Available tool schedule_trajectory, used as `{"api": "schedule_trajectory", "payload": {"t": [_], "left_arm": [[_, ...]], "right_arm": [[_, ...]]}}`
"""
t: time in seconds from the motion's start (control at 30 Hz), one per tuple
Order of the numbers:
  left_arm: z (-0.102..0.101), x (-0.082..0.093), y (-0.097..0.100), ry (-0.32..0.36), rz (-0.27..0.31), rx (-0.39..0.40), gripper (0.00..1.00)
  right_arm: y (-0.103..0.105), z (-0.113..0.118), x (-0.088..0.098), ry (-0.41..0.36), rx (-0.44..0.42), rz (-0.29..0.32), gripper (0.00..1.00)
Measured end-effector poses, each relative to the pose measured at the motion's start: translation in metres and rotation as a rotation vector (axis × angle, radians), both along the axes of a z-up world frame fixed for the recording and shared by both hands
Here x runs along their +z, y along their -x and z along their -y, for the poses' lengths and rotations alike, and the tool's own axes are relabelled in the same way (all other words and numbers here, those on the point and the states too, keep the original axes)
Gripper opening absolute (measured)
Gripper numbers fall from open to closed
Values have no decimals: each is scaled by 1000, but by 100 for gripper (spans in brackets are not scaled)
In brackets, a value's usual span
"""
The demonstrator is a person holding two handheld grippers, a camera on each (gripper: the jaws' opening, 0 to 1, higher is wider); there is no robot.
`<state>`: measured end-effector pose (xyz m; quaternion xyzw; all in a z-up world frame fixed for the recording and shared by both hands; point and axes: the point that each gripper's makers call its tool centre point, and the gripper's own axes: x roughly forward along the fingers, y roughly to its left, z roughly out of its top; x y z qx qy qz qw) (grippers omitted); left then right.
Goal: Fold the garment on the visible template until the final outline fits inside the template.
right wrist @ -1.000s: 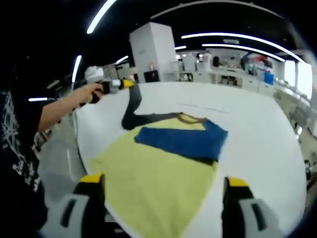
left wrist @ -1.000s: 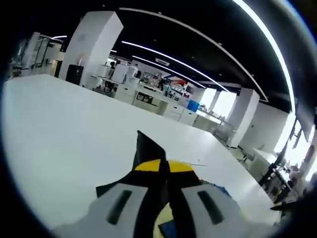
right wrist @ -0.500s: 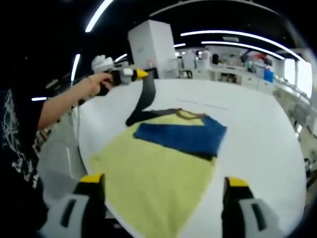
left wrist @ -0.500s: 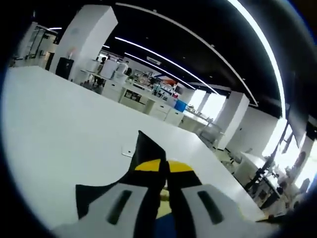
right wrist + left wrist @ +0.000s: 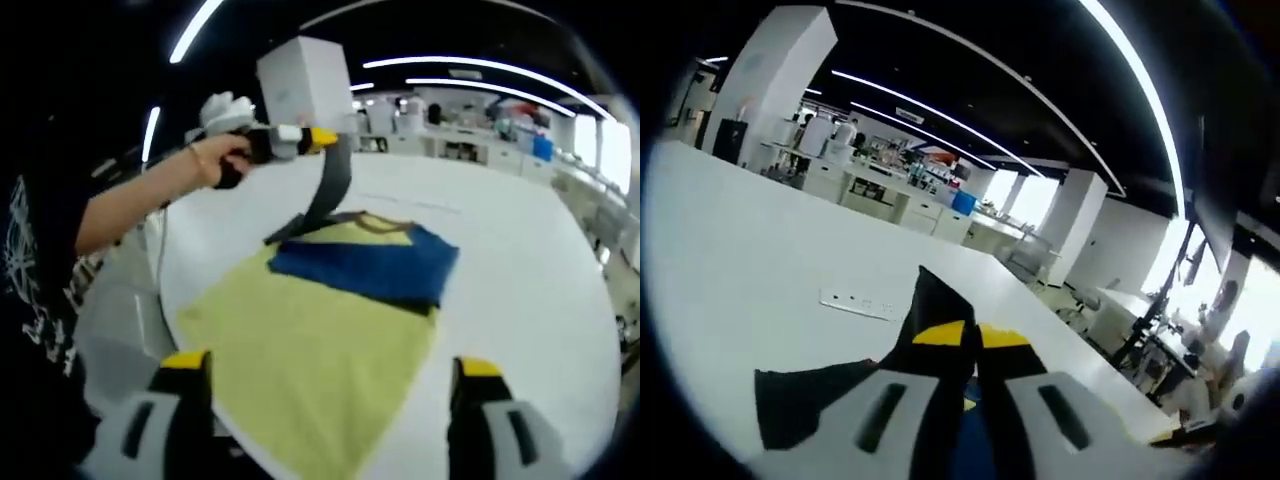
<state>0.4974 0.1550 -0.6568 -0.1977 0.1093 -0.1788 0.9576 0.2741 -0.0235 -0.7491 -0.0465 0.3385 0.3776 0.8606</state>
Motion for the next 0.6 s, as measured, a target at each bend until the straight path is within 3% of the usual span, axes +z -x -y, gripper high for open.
{"api": "schedule_trajectory", "payload": {"t": [0.33, 0.6], "left_arm": [[51, -17, 15, -3, -6, -129, 0], [84, -47, 28, -53, -51, -222, 0]], "right_arm": [[-1, 4, -1, 4, -18, -7, 99], [2, 6, -6, -1, -25, -17, 99]]}}
